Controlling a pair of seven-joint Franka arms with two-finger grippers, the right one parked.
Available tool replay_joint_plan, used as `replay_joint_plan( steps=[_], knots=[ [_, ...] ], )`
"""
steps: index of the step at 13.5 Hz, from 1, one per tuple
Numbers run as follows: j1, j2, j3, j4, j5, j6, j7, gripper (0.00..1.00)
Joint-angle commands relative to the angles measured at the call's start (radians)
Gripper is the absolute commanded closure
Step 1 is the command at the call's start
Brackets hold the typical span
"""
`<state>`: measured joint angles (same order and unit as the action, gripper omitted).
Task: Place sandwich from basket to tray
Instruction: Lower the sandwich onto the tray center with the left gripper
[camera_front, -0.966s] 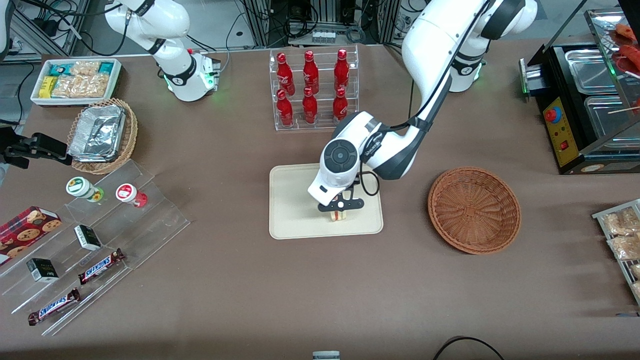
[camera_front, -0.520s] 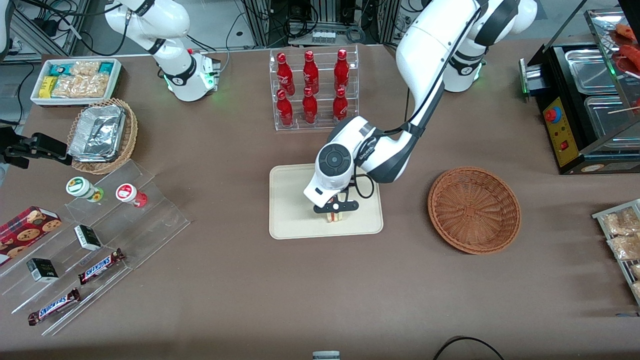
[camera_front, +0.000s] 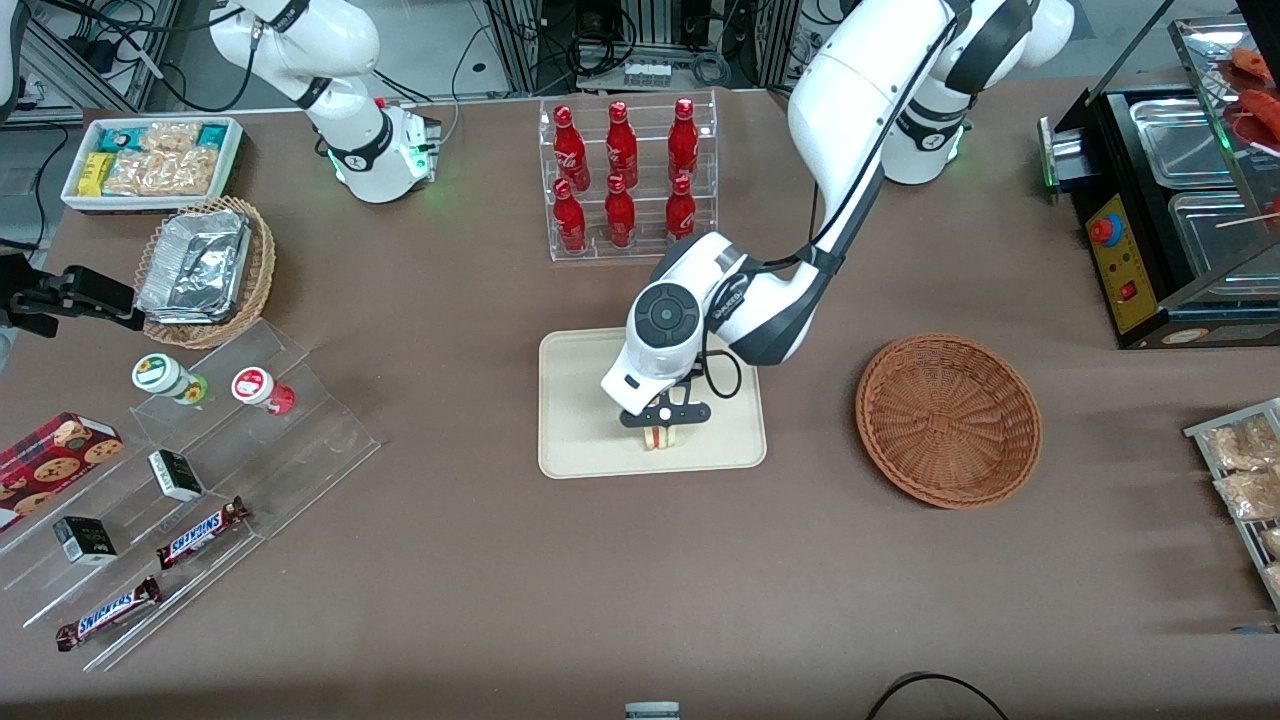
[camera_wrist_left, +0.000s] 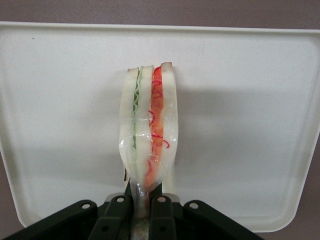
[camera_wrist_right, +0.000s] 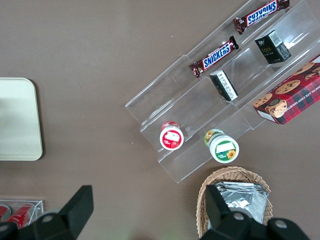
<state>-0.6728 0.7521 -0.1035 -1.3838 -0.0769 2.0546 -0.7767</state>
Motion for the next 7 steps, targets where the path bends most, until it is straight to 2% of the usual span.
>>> replay_joint_plan(
  steps=[1, 4, 5, 6, 7],
  knots=[
    [-0.016, 0.019, 0.007, 0.022, -0.014, 0.006, -0.013, 1.00],
    [-0.016, 0.026, 0.005, 0.022, -0.014, 0.006, -0.013, 1.00],
    [-0.016, 0.027, 0.005, 0.020, -0.014, 0.006, -0.013, 0.83],
    [-0.016, 0.029, 0.004, 0.022, -0.014, 0.006, -0.013, 0.48],
    [-0.016, 0.033, 0.004, 0.022, -0.012, 0.006, -0.012, 0.00]
  ],
)
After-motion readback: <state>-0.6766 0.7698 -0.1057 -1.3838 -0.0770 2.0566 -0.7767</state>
